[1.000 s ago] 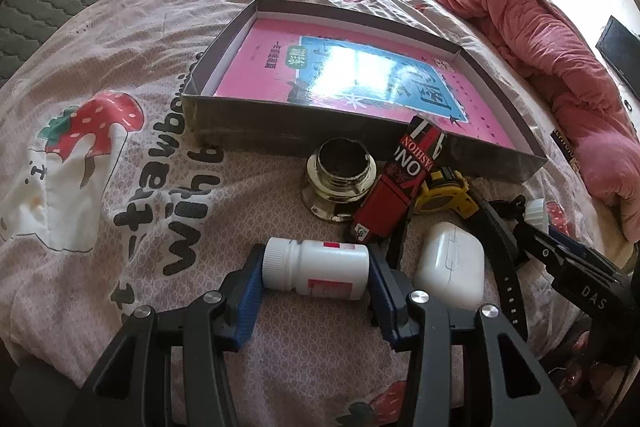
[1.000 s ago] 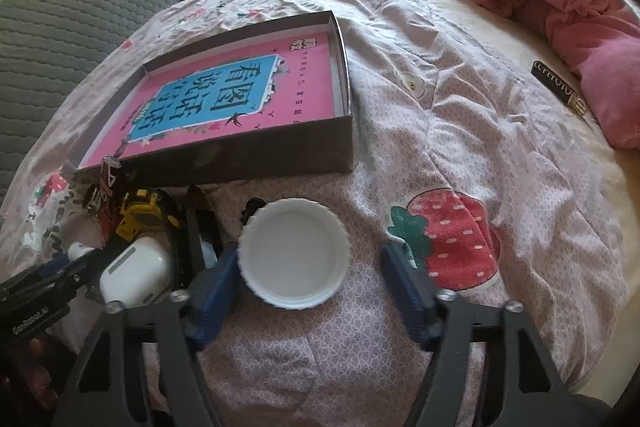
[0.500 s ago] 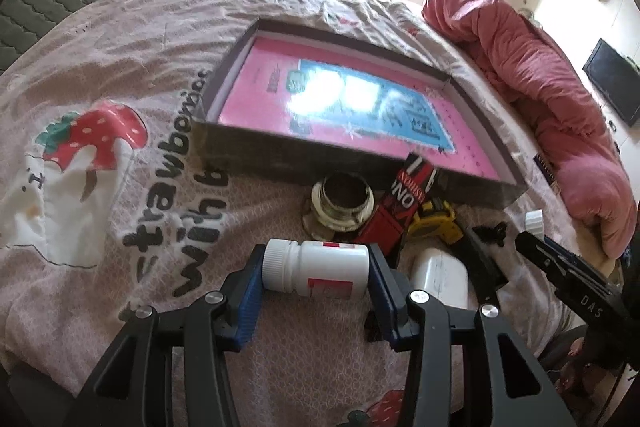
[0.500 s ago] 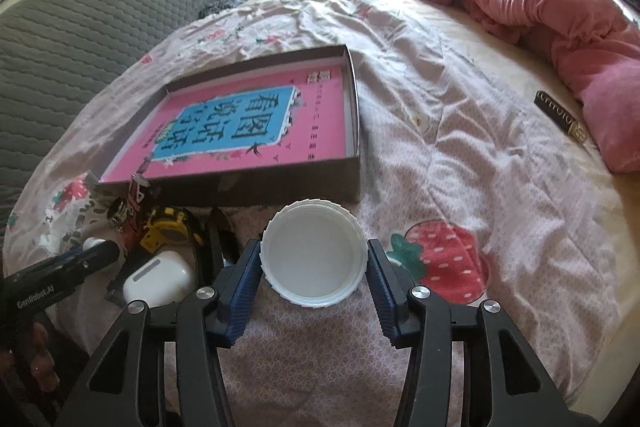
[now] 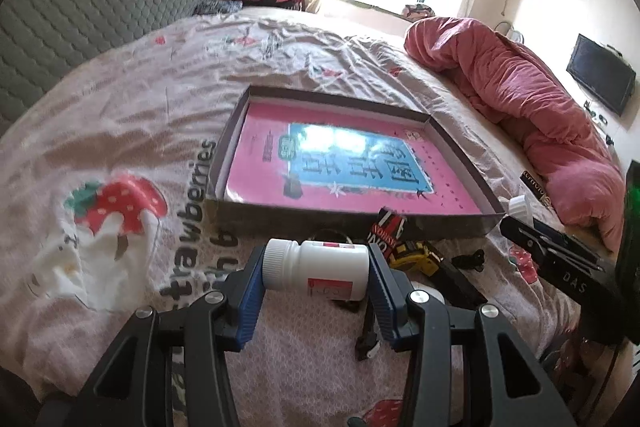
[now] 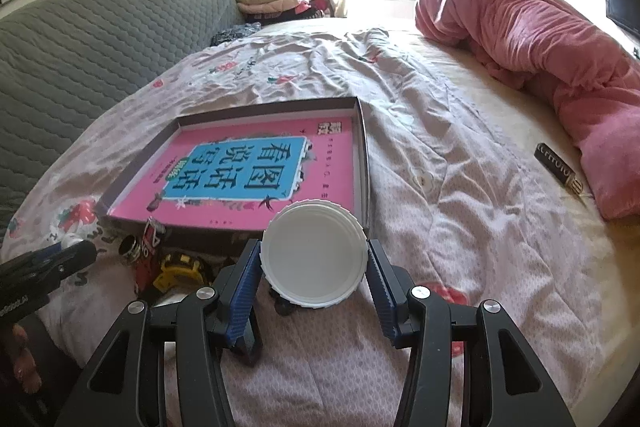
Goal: Organize rigid objects
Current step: 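Carry the pill bottle with the left tool while the right tool carries the lid into the tray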
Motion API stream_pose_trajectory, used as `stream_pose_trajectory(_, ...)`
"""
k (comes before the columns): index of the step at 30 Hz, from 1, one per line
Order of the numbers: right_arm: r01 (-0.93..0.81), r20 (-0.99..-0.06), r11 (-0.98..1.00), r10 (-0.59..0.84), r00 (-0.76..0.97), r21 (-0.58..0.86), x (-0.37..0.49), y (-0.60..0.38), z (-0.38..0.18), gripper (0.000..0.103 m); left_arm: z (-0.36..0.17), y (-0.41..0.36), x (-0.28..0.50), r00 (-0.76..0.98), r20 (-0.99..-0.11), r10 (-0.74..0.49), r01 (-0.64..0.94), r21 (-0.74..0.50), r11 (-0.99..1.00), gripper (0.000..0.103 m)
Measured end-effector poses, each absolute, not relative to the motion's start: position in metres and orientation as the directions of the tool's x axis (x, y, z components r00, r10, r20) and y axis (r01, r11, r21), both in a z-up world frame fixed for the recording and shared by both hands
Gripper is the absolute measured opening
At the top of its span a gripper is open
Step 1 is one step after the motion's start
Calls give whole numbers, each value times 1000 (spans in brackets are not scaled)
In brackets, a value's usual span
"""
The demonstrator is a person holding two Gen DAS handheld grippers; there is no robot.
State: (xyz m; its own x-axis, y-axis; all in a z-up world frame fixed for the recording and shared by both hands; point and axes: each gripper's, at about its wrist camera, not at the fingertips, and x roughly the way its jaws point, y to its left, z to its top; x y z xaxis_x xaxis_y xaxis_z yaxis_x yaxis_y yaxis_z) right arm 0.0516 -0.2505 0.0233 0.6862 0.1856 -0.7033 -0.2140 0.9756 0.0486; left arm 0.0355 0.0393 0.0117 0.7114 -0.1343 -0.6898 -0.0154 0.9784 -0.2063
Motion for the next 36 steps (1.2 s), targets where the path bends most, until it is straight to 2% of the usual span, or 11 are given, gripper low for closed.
stream_pose_trajectory(21,-279,-676,959,244,695,59,90,-239,14,53,10,51,91,761,-647,-45,-77,-159,984,48)
stream_pose_trajectory(36,-289,-693,957,229,683,31,117,-227,2,53,-2,49,130,738,-673,-40,-85,-152,985,48)
